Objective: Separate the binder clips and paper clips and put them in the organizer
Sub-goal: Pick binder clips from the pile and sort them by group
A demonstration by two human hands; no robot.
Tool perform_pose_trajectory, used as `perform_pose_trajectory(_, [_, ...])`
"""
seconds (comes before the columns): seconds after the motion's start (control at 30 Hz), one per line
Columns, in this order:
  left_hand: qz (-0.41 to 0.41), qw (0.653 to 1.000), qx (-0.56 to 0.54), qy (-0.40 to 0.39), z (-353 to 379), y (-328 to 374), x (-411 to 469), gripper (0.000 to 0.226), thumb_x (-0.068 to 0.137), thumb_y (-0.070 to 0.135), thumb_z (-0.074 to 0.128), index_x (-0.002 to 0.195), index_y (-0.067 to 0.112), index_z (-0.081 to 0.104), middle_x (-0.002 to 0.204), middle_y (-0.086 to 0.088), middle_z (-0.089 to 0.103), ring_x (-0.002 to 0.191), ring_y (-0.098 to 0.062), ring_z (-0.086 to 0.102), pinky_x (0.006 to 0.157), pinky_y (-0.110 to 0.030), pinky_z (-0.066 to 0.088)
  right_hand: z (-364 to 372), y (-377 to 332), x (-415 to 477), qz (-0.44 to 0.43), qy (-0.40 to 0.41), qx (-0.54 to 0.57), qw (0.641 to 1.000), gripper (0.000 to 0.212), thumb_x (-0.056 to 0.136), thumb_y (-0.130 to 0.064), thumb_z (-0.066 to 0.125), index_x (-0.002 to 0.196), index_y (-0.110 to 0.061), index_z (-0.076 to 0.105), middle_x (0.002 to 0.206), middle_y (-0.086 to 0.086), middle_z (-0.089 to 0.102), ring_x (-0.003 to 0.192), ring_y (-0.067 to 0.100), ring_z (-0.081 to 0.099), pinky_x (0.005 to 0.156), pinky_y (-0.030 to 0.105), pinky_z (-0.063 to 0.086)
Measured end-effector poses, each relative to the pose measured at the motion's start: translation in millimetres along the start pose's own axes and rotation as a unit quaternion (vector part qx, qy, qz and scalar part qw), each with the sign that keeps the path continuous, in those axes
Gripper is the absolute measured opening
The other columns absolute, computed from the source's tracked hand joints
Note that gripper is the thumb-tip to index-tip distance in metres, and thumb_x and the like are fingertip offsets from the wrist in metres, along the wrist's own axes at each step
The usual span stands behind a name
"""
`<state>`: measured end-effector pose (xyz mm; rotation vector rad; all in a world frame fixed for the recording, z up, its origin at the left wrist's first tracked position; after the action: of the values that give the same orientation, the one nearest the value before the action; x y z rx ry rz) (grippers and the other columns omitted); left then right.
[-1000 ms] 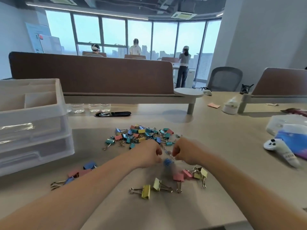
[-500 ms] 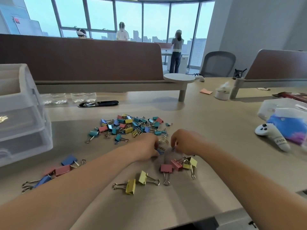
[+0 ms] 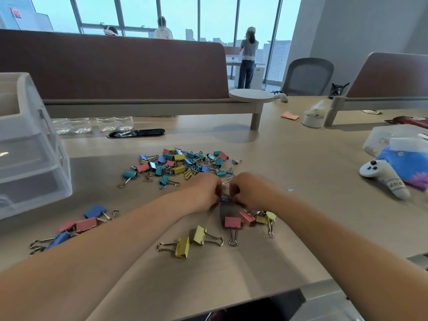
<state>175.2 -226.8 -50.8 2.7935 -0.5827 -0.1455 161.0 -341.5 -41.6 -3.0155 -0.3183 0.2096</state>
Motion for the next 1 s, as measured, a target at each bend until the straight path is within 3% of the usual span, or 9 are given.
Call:
perform_pose_trajectory(0.17, [-0.009,1.000,0.007,0.005,-1.8,-1.2,-1.9,0.018,0.091,0.012,0.060,0.107,0.016,0.067,0.106,-0.004,0.065,0.095,-0.022,0.061,0.082,-0.036,0.053,4.4,-4.1,2.7,0.002,-0.009,0.002,1.000,0.011,0.095,-0.018,0.057,0.103,-0.017,0.064,0.098,0.002,0.063,0.086,0.019,0.059,0.064,0.026,0.045])
perform_pose_trajectory(0.4, [-0.012,1.000,-0.027,-0.008,-2.3,-4.4,-4.4,0.015,0.091,0.011,0.061,0.102,0.016,0.071,0.102,-0.004,0.068,0.091,-0.022,0.062,0.073,-0.030,0.049,3.8,-7.8,0.7,-0.001,0.006,0.020,1.000,0.005,0.095,-0.020,0.057,0.093,-0.023,0.061,0.095,-0.001,0.061,0.084,0.018,0.058,0.066,0.026,0.044])
perform_pose_trajectory(0.57, [0.003,1.000,-0.013,0.013,-2.3,-4.3,-7.2,0.009,0.090,0.013,0.061,0.094,0.019,0.065,0.101,-0.004,0.065,0.088,-0.022,0.059,0.072,-0.032,0.049,-2.5,-8.2,0.0,-0.010,0.029,0.040,0.999,0.007,0.094,-0.018,0.060,0.087,-0.021,0.061,0.088,-0.003,0.060,0.082,0.016,0.057,0.070,0.027,0.047])
perform_pose_trajectory(0.7, [0.018,0.999,-0.020,0.017,-3.9,-6.0,-8.8,0.009,0.090,0.012,0.061,0.088,0.020,0.058,0.093,-0.002,0.060,0.084,-0.019,0.055,0.067,-0.029,0.041,-3.7,-3.6,1.4,0.010,0.041,0.115,0.992,0.010,0.094,-0.014,0.062,0.084,-0.018,0.064,0.079,-0.001,0.069,0.069,0.015,0.066,0.068,0.029,0.055])
perform_pose_trajectory(0.8, [0.013,0.999,-0.043,0.014,-5.0,-10.4,-8.5,0.007,0.090,0.014,0.063,0.087,0.020,0.060,0.091,0.000,0.061,0.082,-0.017,0.056,0.067,-0.027,0.040,-4.6,-1.3,3.2,0.018,0.051,0.126,0.991,0.012,0.092,-0.014,0.064,0.082,-0.020,0.065,0.079,0.000,0.071,0.066,0.012,0.067,0.058,0.021,0.051])
perform_pose_trajectory(1.0, [0.000,0.996,-0.088,0.015,-4.7,-18.8,-6.6,0.004,0.087,0.016,0.068,0.090,0.019,0.067,0.097,-0.001,0.067,0.086,-0.017,0.061,0.069,-0.028,0.045,-7.8,4.5,2.9,0.037,0.063,0.111,0.991,0.028,0.091,-0.010,0.065,0.070,-0.028,0.060,0.070,-0.006,0.066,0.060,0.008,0.061,0.063,0.025,0.052])
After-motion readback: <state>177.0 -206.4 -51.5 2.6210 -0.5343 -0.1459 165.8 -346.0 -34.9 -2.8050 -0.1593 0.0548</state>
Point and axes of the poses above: each hand's wrist, its own x-axis towards the middle knuckle, its own z-axis out of the palm, y = z × x, the point moved 6 cm from there along x, towards the middle knuckle
